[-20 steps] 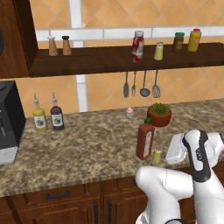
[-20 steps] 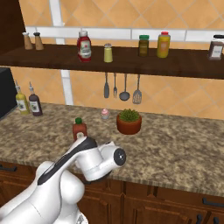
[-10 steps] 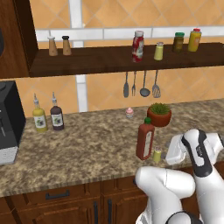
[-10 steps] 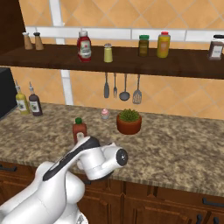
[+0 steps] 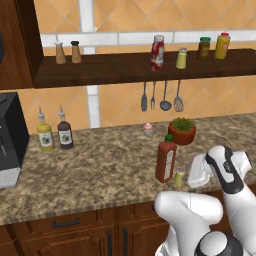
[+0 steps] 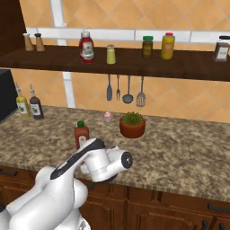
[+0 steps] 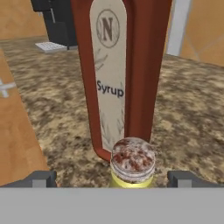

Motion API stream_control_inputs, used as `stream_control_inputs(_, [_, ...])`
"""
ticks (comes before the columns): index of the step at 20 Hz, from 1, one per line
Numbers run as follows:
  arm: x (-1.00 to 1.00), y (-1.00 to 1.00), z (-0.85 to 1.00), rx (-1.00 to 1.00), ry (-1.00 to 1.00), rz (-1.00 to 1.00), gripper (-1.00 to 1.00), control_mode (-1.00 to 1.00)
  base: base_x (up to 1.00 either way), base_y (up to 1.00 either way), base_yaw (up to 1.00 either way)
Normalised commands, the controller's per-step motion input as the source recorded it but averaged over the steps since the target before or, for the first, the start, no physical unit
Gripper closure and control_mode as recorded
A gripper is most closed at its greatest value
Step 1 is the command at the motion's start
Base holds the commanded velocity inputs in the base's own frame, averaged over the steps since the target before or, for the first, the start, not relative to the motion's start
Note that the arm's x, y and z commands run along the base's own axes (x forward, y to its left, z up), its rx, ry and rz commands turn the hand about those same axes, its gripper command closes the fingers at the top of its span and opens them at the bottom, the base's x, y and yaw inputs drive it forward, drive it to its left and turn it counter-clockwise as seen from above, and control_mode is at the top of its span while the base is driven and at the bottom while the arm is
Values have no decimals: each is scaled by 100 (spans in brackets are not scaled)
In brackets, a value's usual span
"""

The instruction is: Put the shaker and condiment bottle from the counter next to their counterparts in the cabinet.

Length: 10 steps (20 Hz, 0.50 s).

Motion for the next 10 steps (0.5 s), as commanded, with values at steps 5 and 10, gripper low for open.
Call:
stream_control_inputs(5, [12, 25, -13, 0, 0, 0, -100, -100, 0, 0, 0])
stream_control_inputs(10, [7, 23, -11, 0, 0, 0, -100, -100, 0, 0, 0])
